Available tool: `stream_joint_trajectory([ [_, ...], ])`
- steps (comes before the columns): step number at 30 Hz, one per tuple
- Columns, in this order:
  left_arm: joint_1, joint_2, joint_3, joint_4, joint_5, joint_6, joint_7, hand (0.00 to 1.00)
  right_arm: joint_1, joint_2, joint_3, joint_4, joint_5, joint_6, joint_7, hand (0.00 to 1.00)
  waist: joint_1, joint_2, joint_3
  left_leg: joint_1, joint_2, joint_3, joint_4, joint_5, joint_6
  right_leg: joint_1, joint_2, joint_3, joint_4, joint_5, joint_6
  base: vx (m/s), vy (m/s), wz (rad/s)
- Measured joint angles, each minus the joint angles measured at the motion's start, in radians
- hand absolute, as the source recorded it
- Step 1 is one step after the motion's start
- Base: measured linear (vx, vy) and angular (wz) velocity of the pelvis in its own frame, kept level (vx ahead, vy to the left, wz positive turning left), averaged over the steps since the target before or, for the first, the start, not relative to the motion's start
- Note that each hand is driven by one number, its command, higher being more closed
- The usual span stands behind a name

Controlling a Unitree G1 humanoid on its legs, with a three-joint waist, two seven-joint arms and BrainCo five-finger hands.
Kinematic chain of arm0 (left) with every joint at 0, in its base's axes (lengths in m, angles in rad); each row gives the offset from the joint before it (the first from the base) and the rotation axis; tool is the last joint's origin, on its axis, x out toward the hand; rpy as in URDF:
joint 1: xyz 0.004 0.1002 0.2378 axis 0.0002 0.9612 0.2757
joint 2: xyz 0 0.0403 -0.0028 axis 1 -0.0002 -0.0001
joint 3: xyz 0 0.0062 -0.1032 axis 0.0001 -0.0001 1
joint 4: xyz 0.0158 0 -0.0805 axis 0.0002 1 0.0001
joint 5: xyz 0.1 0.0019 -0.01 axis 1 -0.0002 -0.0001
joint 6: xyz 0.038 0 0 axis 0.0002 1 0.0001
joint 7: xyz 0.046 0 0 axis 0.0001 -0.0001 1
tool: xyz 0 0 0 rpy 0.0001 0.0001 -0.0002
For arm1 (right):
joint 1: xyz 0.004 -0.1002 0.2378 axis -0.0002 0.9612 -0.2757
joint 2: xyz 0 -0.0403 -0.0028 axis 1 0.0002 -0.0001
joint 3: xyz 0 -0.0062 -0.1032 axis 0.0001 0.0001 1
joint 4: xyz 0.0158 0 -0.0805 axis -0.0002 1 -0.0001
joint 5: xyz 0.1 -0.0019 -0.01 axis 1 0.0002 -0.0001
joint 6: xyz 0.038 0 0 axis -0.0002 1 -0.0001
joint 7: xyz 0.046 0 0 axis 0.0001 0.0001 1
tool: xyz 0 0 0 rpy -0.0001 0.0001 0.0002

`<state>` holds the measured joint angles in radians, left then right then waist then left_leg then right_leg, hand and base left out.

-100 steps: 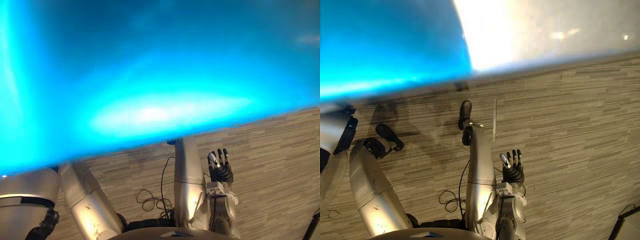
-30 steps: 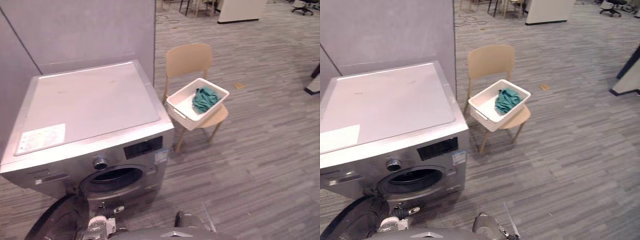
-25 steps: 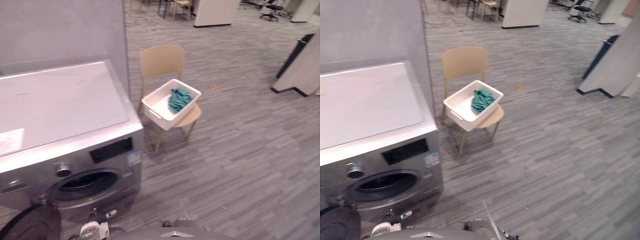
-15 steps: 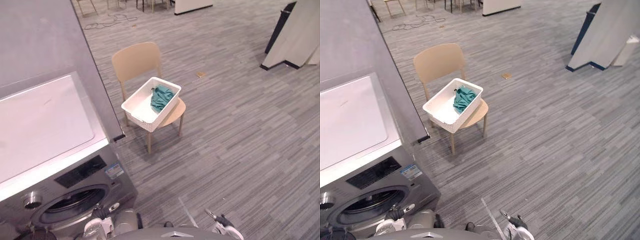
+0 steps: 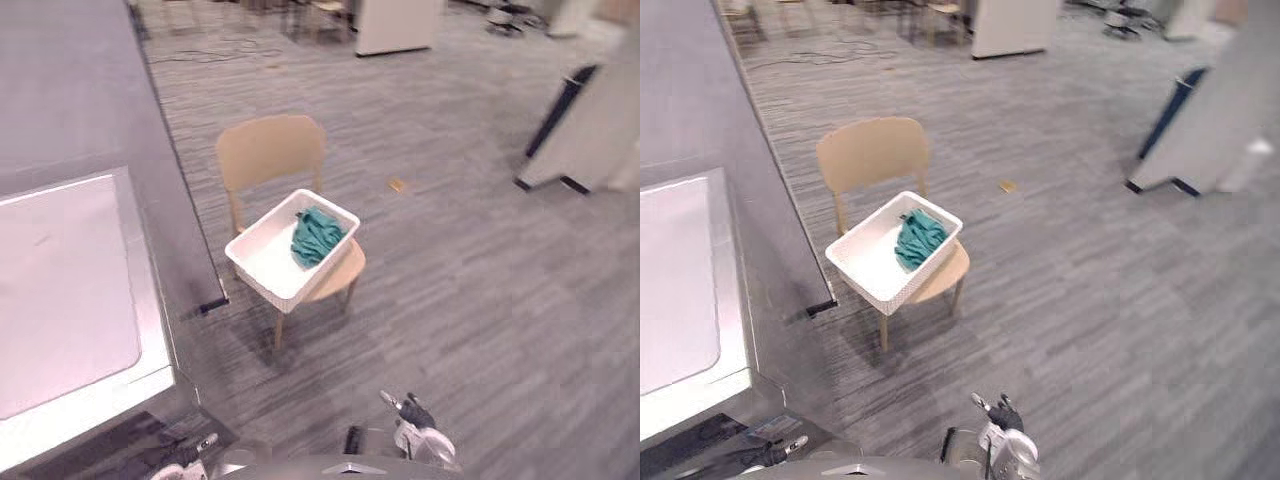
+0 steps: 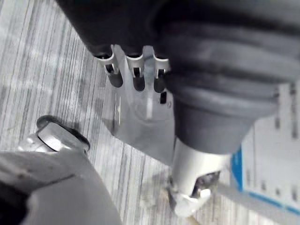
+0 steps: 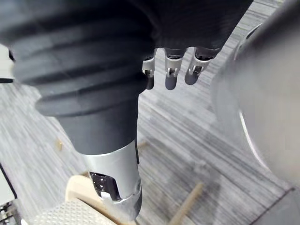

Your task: Pick up the laundry basket with both hands and put the clothes into the washing machine.

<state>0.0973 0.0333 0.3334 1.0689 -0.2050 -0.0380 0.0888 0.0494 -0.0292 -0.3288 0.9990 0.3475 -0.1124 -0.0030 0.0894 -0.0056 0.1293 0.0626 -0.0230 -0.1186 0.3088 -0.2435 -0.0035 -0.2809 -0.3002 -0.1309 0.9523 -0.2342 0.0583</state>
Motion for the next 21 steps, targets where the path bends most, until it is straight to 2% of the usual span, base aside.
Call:
stream_joint_trajectory([
  [1, -0.004, -0.004, 0.011, 0.001, -0.012, -0.005, 0.033, 0.0, 0.006, -0.004, -0.018, 0.0, 0.001, -0.003, -0.011, 0.0, -0.004, 0.005, -0.004, 0.002, 0.025, -0.019, 0.003, -0.016, -0.028, 0.007, -0.036, 0.053, -0.169, 0.027, -0.038, 0.2, -0.396, 0.42],
  [3, 0.005, 0.031, 0.019, 0.002, -0.022, -0.012, 0.069, 0.0, 0.022, 0.0, -0.041, 0.002, 0.006, 0.003, -0.012, 0.0, -0.004, 0.001, -0.006, 0.012, 0.069, -0.025, 0.004, -0.038, -0.069, 0.044, -0.035, 0.162, -0.411, 0.088, -0.019, 0.15, -0.482, 0.06],
  [4, 0.03, 0.079, 0.015, 0.003, -0.025, -0.021, 0.075, 0.0, 0.032, 0.001, -0.062, 0.024, 0.01, 0.009, -0.018, 0.0, -0.006, -0.005, -0.019, 0.008, 0.121, -0.031, 0.005, -0.067, -0.117, 0.063, -0.023, 0.232, -0.521, 0.149, 0.03, 0.14, -0.565, 0.04],
  [5, 0.041, 0.089, 0.01, 0.001, -0.024, -0.032, 0.066, 0.0, 0.032, 0.001, -0.072, 0.049, 0.01, 0.01, -0.021, 0.0, -0.011, -0.011, -0.029, 0.009, 0.142, -0.039, 0.001, -0.075, -0.137, 0.067, -0.023, 0.225, -0.53, 0.162, 0.1, 0.19, -0.782, 0.14],
  [6, 0.052, 0.089, 0.011, 0.0, -0.008, -0.043, 0.048, 0.0, 0.046, 0.004, -0.083, 0.088, 0.016, 0.021, -0.024, 0.0, -0.017, -0.026, -0.057, 0.021, 0.186, -0.048, -0.02, -0.086, -0.177, 0.085, -0.018, 0.17, -0.548, 0.187, 0.173, 0.24, -0.751, 0.04],
  [7, 0.062, 0.071, 0.018, 0.006, -0.006, -0.046, 0.035, 0.0, 0.052, 0.004, -0.084, 0.102, 0.021, 0.028, -0.024, 0.0, -0.012, -0.033, -0.082, 0.046, 0.226, -0.047, -0.027, -0.086, -0.182, 0.102, 0.01, 0.126, -0.56, 0.085, 0.219, 0.25, -0.735, 0.06],
  [8, 0.062, 0.009, 0.022, 0.017, -0.007, -0.042, 0.019, 0.0, 0.039, -0.036, -0.083, 0.117, 0.02, 0.028, -0.023, 0.0, -0.029, 0.012, -0.088, -0.011, 0.289, -0.076, 0.061, -0.044, -0.137, 0.112, 0.084, 0.088, -0.535, 0.062, 0.169, 0.21, -0.708, 0.03],
  [9, 0.061, -0.021, 0.045, 0.013, -0.014, -0.045, 0.005, 0.0, 0.041, -0.047, -0.083, 0.119, 0.02, 0.028, -0.024, 0.0, -0.033, 0.02, -0.096, -0.043, 0.298, -0.083, 0.121, -0.003, -0.096, 0.117, 0.1, 0.075, -0.528, 0.053, 0.152, 0.18, -0.649, 0.3],
  [10, 0.054, -0.032, 0.094, 0.003, -0.031, -0.047, -0.002, 0.0, 0.059, -0.055, -0.076, 0.119, 0.021, 0.028, -0.024, 0.0, -0.039, 0.027, -0.09, -0.122, 0.317, -0.086, 0.276, 0.11, 0.006, 0.161, 0.125, 0.033, -0.539, 0.038, 0.116, 0.22, -0.819, 0.52],
  [11, 0.049, -0.04, 0.102, 0.003, -0.058, -0.046, -0.009, 0.0, 0.08, -0.057, -0.074, 0.126, 0.021, 0.029, -0.024, 0.0, -0.036, 0.037, -0.078, -0.218, 0.348, -0.063, 0.461, 0.221, 0.067, 0.232, 0.16, -0.011, -0.572, 0.028, 0.067, 0.16, -0.538, 0.47],
  [12, 0.051, -0.042, 0.099, 0.004, -0.061, -0.046, -0.009, 0.0, 0.081, -0.058, -0.072, 0.131, 0.021, 0.029, -0.024, 0.0, -0.033, 0.038, -0.078, -0.234, 0.348, -0.053, 0.5, 0.214, 0.065, 0.241, 0.164, -0.016, -0.578, 0.026, 0.061, 0.1, -0.434, 0.32],
  [13, 0.059, -0.041, 0.095, 0.003, -0.078, -0.047, -0.014, 0.0, 0.081, -0.063, -0.056, 0.155, 0.022, 0.029, -0.025, 0.0, -0.019, 0.033, -0.076, -0.294, 0.347, 0.02, 0.623, 0.183, 0.061, 0.289, 0.177, -0.025, -0.617, 0.03, 0.036, 0.07, -0.284, 0.05],
  [14, 0.064, -0.037, 0.087, 0.004, -0.077, -0.046, -0.016, 0.0, 0.081, -0.065, -0.045, 0.159, 0.025, 0.029, -0.027, 0.0, -0.011, 0.033, -0.076, -0.33, 0.343, 0.112, 0.677, 0.154, 0.046, 0.331, 0.192, -0.036, -0.669, 0.043, 0.022, 0.1, -0.342, 0.07],
  [15, 0.07, -0.038, 0.088, 0.006, -0.076, -0.047, -0.017, 0.0, 0.076, -0.064, -0.045, 0.159, 0.036, 0.028, -0.027, 0.0, -0.011, 0.035, -0.074, -0.343, 0.336, 0.15, 0.684, 0.141, 0.035, 0.348, 0.199, -0.042, -0.689, 0.047, 0.019, 0.1, -0.276, 0.11],
  [16, 0.088, -0.045, 0.091, 0.014, -0.075, -0.046, -0.018, 0.0, 0.063, -0.064, -0.047, 0.159, 0.042, 0.029, -0.028, 0.0, -0.008, 0.037, -0.071, -0.37, 0.298, 0.193, 0.656, 0.118, 0.015, 0.361, 0.211, -0.048, -0.714, 0.048, 0.015, 0.08, -0.188, 0.13],
  [17, 0.093, -0.054, 0.101, 0.013, -0.076, -0.046, -0.022, 0.0, 0.049, -0.062, -0.046, 0.155, 0.044, 0.029, -0.028, 0.0, -0.007, 0.044, -0.067, -0.382, 0.263, 0.214, 0.603, 0.103, 0.005, 0.367, 0.225, -0.054, -0.734, 0.047, 0.01, 0.09, -0.145, 0.16],
  [18, 0.096, -0.054, 0.101, 0.022, -0.075, -0.042, -0.029, 0.0, 0.028, -0.062, -0.051, 0.156, 0.045, 0.029, -0.027, 0.0, -0.006, 0.051, -0.059, -0.375, 0.204, 0.228, 0.462, 0.094, -0.011, 0.373, 0.236, -0.07, -0.759, 0.054, -0.007, 0.09, -0.063, 0.17],
  [19, 0.1, -0.053, 0.101, 0.027, -0.072, -0.038, -0.031, 0.0, 0.019, -0.06, -0.06, 0.156, 0.045, 0.029, -0.027, 0.0, -0.006, 0.051, -0.056, -0.359, 0.175, 0.243, 0.358, 0.1, -0.015, 0.374, 0.238, -0.079, -0.768, 0.055, -0.007, 0.12, -0.013, 0.32],
  [20, 0.103, -0.052, 0.101, 0.045, -0.061, -0.032, -0.032, 0.0, 0.007, -0.06, -0.073, 0.156, 0.047, 0.029, -0.026, 0.0, -0.006, 0.062, -0.049, -0.31, 0.143, 0.319, 0.134, 0.152, -0.018, 0.388, 0.25, -0.102, -0.787, 0.055, -0.007, 0.17, 0.015, 0.46],
  [21, 0.097, -0.047, 0.131, 0.052, -0.043, -0.018, -0.032, 0.0, -0.005, -0.045, -0.076, 0.155, 0.05, 0.029, -0.027, 0.0, 0.0, 0.045, -0.03, -0.268, 0.135, 0.416, 0.03, 0.185, 0.041, 0.411, 0.239, -0.116, -0.81, 0.054, -0.006, 0.18, 0.014, 0.58],
])
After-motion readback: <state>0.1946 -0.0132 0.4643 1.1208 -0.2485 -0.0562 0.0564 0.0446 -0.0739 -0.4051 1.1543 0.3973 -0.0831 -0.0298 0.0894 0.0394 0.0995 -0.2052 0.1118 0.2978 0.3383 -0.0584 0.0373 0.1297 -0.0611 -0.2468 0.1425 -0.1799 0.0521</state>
